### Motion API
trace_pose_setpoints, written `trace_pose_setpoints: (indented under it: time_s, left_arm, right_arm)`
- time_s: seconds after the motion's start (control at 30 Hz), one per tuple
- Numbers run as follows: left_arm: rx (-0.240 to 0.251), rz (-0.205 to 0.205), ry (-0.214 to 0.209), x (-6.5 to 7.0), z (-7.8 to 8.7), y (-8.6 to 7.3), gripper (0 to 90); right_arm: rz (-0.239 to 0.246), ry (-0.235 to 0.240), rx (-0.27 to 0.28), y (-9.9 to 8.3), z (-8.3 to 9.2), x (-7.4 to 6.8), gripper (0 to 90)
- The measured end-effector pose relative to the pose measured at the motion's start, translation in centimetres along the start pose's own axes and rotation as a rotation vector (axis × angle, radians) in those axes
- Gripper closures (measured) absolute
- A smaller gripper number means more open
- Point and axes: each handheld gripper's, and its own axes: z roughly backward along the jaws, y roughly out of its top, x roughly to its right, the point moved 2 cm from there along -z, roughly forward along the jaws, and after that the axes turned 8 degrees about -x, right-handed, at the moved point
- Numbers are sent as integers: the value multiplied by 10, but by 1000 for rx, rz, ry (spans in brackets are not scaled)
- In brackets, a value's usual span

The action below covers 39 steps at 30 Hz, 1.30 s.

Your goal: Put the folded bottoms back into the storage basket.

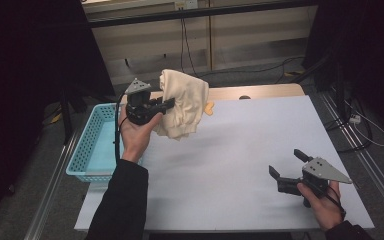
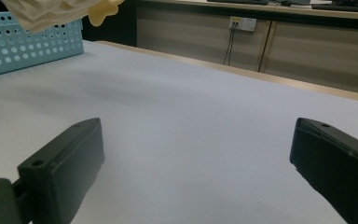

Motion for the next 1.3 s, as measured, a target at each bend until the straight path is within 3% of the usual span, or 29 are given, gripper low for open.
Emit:
trace_pose_setpoints:
  time_s: [0.33,0.9,1.3]
  left_arm:
    - [5,5,15,-8,11,3,717]
    - [-1,23,55,-34,37,6,717]
    - [24,44,78,-50,57,6,717]
  right_arm:
    - [2,1,0,0,0,0,25]
    - [1,2,1,0,-1,0,25]
    - [1,1,0,0,-1,0,25]
